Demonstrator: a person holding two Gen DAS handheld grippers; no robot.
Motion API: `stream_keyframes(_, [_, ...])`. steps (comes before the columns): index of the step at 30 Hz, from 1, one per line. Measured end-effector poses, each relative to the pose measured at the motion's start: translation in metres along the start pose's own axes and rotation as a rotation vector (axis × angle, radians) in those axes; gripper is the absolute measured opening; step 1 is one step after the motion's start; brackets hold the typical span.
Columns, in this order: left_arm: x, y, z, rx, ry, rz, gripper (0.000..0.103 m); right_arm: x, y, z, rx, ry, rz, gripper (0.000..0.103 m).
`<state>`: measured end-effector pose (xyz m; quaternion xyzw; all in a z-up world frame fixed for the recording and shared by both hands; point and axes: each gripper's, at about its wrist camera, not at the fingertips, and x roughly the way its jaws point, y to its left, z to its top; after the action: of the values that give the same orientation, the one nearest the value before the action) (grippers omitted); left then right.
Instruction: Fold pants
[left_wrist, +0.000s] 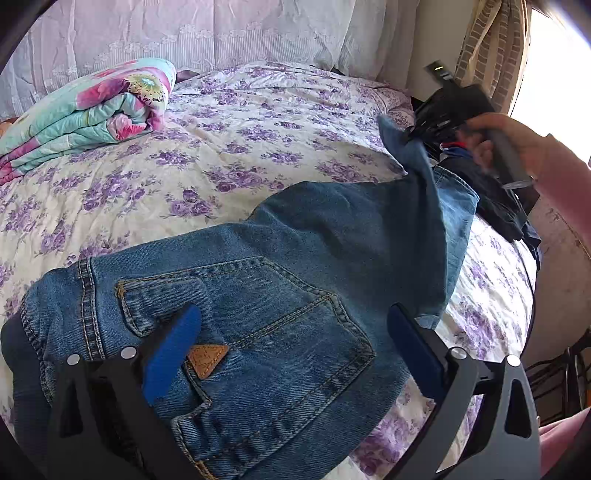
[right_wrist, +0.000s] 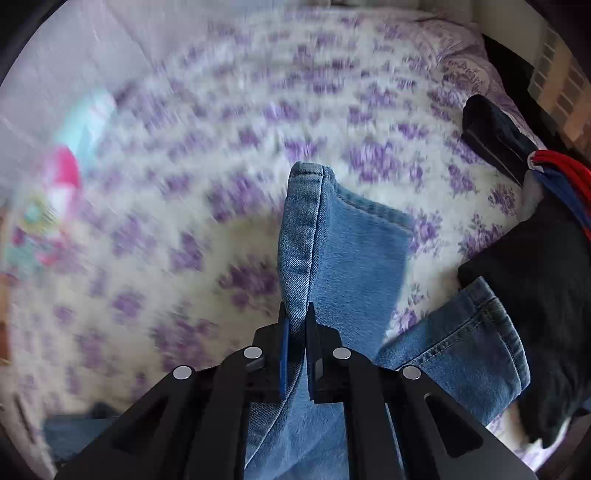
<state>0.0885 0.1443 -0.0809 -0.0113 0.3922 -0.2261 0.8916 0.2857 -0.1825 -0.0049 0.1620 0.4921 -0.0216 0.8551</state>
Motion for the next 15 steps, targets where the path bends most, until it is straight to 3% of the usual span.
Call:
stream_keyframes(3, [0.000, 0.000, -0.001, 0.000, -0.001, 0.003, 0.098, -0.048, -0.044, -0.018, 0.100, -0.153, 0.235, 0.008])
stream_keyframes(6, [0.000, -0.001, -0.001, 0.001, -0.001, 0.006, 0.098, -0.058, -0.110, -0.053, 0.260, -0.245, 0.389, 0.008])
stream_keyframes(8, [0.000, -0.001, -0.001, 0.004, 0.000, 0.010, 0.098, -0.035, -0.155, -0.086, 0.381, -0.209, 0.394, 0.008])
stream_keyframes(11, [0.001, -0.003, -0.001, 0.007, 0.002, 0.017, 0.098, 0.000, -0.206, -0.127, 0.510, -0.098, 0.298, 0.011])
stream_keyframes(13, [0.001, -0.004, -0.001, 0.011, 0.002, 0.024, 0.098, -0.001, -0.219, -0.137, 0.524, -0.118, 0.368, 0.008])
stream_keyframes(15, [0.002, -0.005, -0.001, 0.013, 0.001, 0.030, 0.098, -0.018, -0.216, -0.135, 0.482, -0.163, 0.371, 0.022])
